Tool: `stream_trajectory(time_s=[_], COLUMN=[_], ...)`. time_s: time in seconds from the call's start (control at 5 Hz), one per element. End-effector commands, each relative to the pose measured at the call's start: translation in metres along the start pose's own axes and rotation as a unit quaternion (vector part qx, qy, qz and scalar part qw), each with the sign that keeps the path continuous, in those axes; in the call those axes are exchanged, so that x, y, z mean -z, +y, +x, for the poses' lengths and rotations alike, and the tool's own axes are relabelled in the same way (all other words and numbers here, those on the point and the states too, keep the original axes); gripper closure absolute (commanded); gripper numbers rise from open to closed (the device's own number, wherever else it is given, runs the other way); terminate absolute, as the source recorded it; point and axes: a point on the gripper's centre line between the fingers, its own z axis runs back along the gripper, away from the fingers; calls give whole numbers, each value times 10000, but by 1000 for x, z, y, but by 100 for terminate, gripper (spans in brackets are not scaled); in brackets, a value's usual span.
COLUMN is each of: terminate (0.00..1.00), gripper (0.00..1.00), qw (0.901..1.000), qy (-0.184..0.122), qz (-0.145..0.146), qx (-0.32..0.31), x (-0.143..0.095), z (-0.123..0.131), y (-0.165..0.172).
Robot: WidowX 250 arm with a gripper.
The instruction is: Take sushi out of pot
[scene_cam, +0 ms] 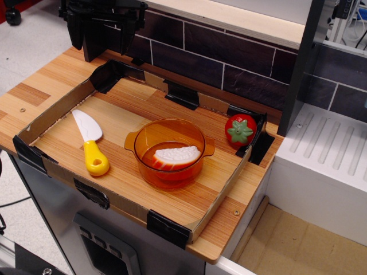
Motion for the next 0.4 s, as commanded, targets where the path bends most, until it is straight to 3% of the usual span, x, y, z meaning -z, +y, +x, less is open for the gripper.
stream_trajectory(time_s=[0.0,0.2], terminate=[0,0], gripper=[0,0], qw=[10000,9919], qy=[0,-506], qz=[0,-189], qx=[0,1151], x=[0,-9], z=[0,-7], y=[0,-14])
